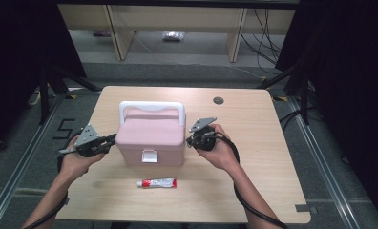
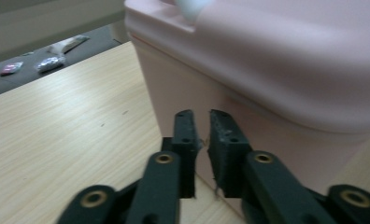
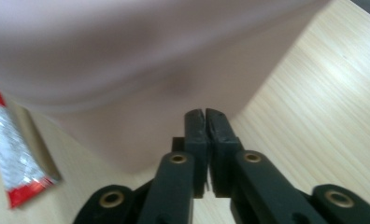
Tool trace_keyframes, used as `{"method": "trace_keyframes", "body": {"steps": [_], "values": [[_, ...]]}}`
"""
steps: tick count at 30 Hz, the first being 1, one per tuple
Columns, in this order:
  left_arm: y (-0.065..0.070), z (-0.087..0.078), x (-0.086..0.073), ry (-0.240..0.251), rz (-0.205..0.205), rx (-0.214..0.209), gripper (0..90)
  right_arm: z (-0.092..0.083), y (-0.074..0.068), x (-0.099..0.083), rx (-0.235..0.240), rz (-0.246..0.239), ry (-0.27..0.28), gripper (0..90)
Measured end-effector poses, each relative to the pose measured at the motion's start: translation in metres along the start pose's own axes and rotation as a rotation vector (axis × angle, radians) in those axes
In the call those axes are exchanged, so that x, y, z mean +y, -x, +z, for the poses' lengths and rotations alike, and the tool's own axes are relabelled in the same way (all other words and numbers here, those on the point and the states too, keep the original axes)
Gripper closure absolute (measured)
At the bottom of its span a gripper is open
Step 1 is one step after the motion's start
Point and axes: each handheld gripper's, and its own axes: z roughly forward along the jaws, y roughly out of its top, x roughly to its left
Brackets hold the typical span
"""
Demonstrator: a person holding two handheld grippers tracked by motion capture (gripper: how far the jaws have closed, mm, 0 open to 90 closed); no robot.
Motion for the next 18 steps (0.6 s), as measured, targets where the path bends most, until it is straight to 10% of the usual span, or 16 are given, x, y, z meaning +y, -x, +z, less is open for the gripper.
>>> {"method": "trace_keyframes", "body": {"steps": [9,18], "values": [[-0.015,-0.026,0.008,0.103,-0.18,0.017,45.8,-0.036,0.029,-0.015,-0.058,-0.001,-0.054,72.6],[-0.008,-0.028,0.028,0.131,-0.21,-0.039,40.0,-0.047,0.035,-0.034,-0.081,-0.024,-0.066,69.4]]}}
